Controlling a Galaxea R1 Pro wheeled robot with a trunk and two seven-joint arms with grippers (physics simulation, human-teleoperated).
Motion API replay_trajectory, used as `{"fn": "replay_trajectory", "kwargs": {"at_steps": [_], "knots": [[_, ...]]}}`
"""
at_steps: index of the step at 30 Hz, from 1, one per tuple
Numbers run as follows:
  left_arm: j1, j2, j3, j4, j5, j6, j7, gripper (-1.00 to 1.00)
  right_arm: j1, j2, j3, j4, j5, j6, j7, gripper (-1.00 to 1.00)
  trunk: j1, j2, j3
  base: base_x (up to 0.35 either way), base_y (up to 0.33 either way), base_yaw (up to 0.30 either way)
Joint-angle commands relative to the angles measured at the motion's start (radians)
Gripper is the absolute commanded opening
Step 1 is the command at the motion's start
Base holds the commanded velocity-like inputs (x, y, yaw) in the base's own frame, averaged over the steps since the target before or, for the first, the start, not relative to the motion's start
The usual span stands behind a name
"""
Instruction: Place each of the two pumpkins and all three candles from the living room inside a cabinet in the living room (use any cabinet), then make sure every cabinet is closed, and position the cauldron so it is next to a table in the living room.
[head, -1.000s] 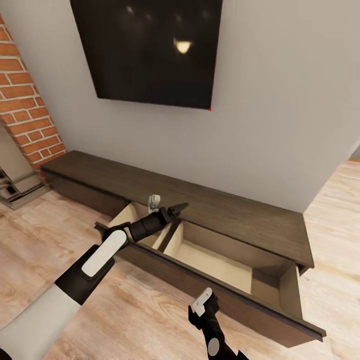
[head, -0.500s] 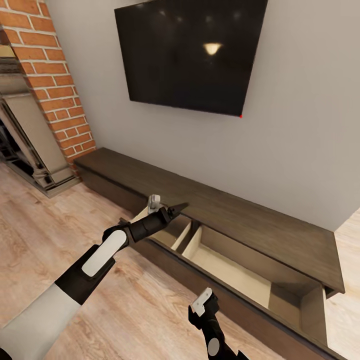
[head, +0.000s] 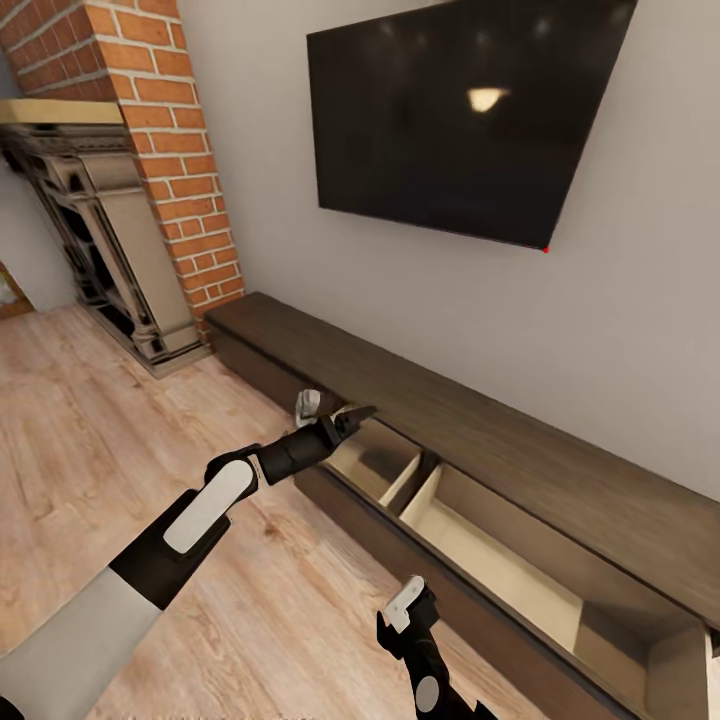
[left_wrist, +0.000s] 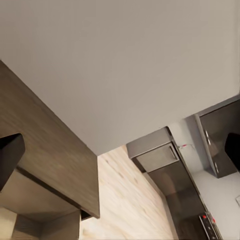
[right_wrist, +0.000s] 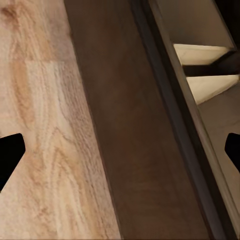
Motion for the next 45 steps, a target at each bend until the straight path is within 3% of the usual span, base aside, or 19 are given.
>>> {"fn": "replay_trajectory", "kwargs": {"at_steps": [1,10,17,18,20,21,22,24,26,27,28,29,31,36,41,45], "knots": [[0.000,0.000,0.000,0.000,0.000,0.000,0.000,1.00,0.000,0.000,0.000,0.000,0.000,0.000,0.000,1.00,-0.004,0.007,0.003,0.000,0.000,0.290],[0.000,0.000,0.002,0.000,0.000,-0.001,-0.002,1.00,0.000,0.000,0.000,0.000,0.000,0.000,0.000,1.00,-0.012,0.021,0.009,0.000,0.000,0.290],[0.001,0.024,0.003,-0.002,0.000,-0.002,-0.005,1.00,0.000,0.000,0.000,0.000,0.000,0.000,0.000,1.00,-0.012,0.021,0.009,0.000,0.000,0.290],[0.003,0.064,0.004,0.071,0.001,0.001,0.002,1.00,0.000,0.000,0.000,-0.001,-0.001,0.000,-0.001,1.00,-0.012,0.021,0.009,0.000,0.000,0.290],[0.004,0.093,0.004,0.117,0.000,0.006,0.011,1.00,0.000,0.000,-0.001,0.000,-0.004,0.000,-0.001,1.00,-0.012,0.021,0.009,0.000,0.000,0.290],[0.012,0.141,-0.001,0.178,-0.001,0.007,0.020,1.00,0.000,0.000,-0.001,0.001,-0.018,0.000,-0.001,1.00,-0.012,0.021,0.009,0.000,0.000,0.290],[0.016,0.151,-0.002,0.197,-0.001,0.007,0.021,1.00,0.000,0.000,-0.001,0.001,-0.023,0.000,0.000,1.00,-0.012,0.021,0.009,0.000,0.000,0.290],[0.033,0.178,-0.006,0.321,-0.002,0.004,0.024,1.00,0.000,0.000,0.000,0.013,-0.053,0.000,0.000,1.00,-0.012,0.021,0.009,0.000,0.000,0.290],[0.040,0.180,-0.049,0.471,-0.003,0.001,0.024,1.00,0.000,0.000,0.000,0.031,-0.082,0.000,0.002,1.00,-0.012,0.021,0.009,0.000,0.000,0.290],[0.042,0.175,-0.120,0.554,-0.003,-0.003,0.024,1.00,0.000,0.000,0.000,0.045,-0.091,0.000,0.002,1.00,-0.012,0.021,0.009,0.000,0.000,0.290],[0.048,0.170,-0.247,0.671,0.000,-0.060,0.024,1.00,0.000,0.000,-0.001,0.075,-0.098,-0.008,0.002,1.00,-0.012,0.021,0.009,0.000,0.000,0.268],[0.068,0.167,-0.335,0.763,0.003,-0.146,0.023,1.00,0.000,0.000,-0.002,0.110,-0.100,-0.025,0.002,1.00,-0.012,0.021,0.009,0.000,0.000,0.149],[0.099,0.166,-0.391,0.825,0.004,-0.201,0.020,1.00,0.000,0.000,-0.003,0.151,-0.102,-0.046,0.002,1.00,-0.012,0.021,0.009,0.000,0.000,0.078],[0.155,0.166,-0.424,0.862,0.002,-0.238,0.020,1.00,0.000,0.000,-0.003,0.208,-0.103,-0.096,0.002,1.00,-0.012,0.021,0.008,0.000,0.000,0.022],[0.201,0.177,-0.430,0.869,0.005,-0.342,0.014,1.00,0.000,-0.002,-0.003,0.224,-0.102,-0.128,0.005,1.00,-0.012,0.021,0.008,0.000,0.000,0.002],[0.222,0.183,-0.430,0.871,0.008,-0.364,0.002,1.00,0.000,-0.002,-0.003,0.225,-0.102,-0.162,0.005,1.00,-0.012,0.021,0.008,0.000,0.000,0.000]]}}
